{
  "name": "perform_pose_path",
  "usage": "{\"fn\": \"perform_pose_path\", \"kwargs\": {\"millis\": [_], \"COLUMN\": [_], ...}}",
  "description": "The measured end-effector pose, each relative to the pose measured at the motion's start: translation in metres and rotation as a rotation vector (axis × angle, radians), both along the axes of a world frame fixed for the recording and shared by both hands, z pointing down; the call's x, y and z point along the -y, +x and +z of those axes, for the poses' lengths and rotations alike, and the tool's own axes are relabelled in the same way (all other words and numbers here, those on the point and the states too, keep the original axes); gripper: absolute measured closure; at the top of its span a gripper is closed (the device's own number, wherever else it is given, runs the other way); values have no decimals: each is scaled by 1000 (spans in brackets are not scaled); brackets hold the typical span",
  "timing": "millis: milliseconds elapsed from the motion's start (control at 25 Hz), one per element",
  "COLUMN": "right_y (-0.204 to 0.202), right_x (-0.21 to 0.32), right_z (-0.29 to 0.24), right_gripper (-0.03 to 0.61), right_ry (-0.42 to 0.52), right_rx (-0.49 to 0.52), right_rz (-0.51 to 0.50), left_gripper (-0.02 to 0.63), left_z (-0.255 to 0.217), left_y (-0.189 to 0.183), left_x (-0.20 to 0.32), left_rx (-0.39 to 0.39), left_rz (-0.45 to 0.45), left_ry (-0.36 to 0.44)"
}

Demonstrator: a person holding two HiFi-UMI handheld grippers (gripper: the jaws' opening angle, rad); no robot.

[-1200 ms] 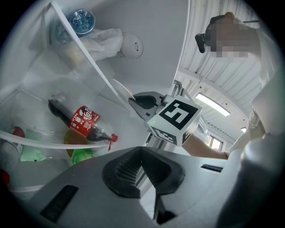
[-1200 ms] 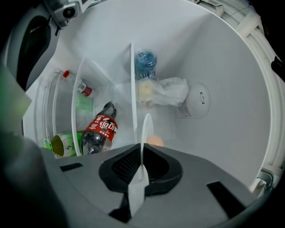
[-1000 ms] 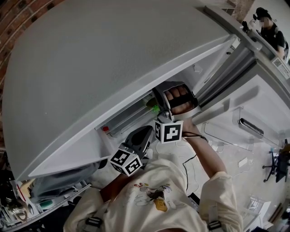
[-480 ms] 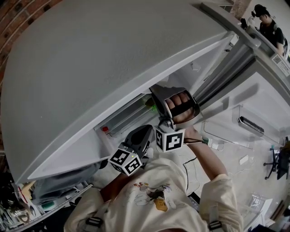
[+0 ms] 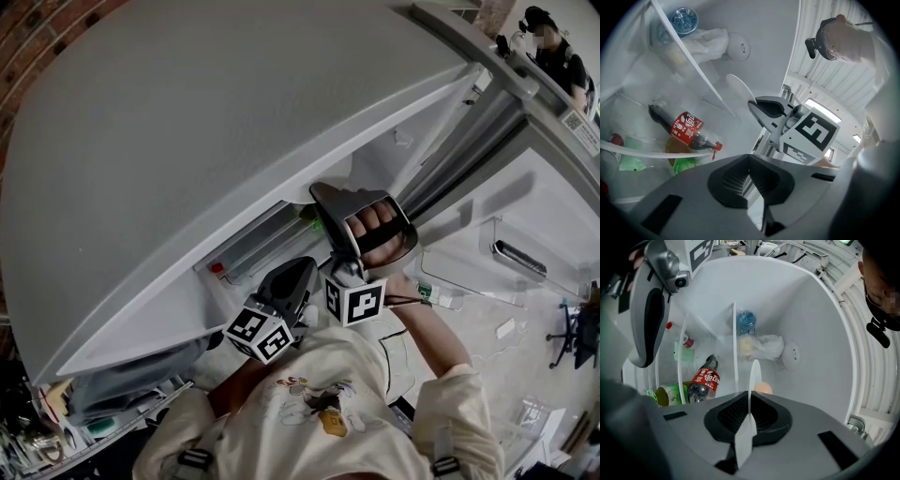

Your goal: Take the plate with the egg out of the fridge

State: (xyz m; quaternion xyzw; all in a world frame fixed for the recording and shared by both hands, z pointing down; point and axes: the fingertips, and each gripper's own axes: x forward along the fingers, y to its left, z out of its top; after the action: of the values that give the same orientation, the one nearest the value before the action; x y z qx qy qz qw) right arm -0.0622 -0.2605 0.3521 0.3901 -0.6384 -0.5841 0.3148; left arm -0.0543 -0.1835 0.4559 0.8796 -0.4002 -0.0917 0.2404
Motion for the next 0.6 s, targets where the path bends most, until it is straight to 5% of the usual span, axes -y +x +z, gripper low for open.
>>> {"fn": "perform_pose_path", "kwargs": {"millis": [600], "right_y": [9], "right_x": [-27], "right_z": [18], "right_gripper": [560], "right_ry": [-27], "right_rx": [-9], "right_rz": [-6], "left_gripper": [604], "left_z": [-11], "left_y": [-2], "left_x": [2], "left_rx": [-7], "left_rz": [-9], "left_ry": [21]}}
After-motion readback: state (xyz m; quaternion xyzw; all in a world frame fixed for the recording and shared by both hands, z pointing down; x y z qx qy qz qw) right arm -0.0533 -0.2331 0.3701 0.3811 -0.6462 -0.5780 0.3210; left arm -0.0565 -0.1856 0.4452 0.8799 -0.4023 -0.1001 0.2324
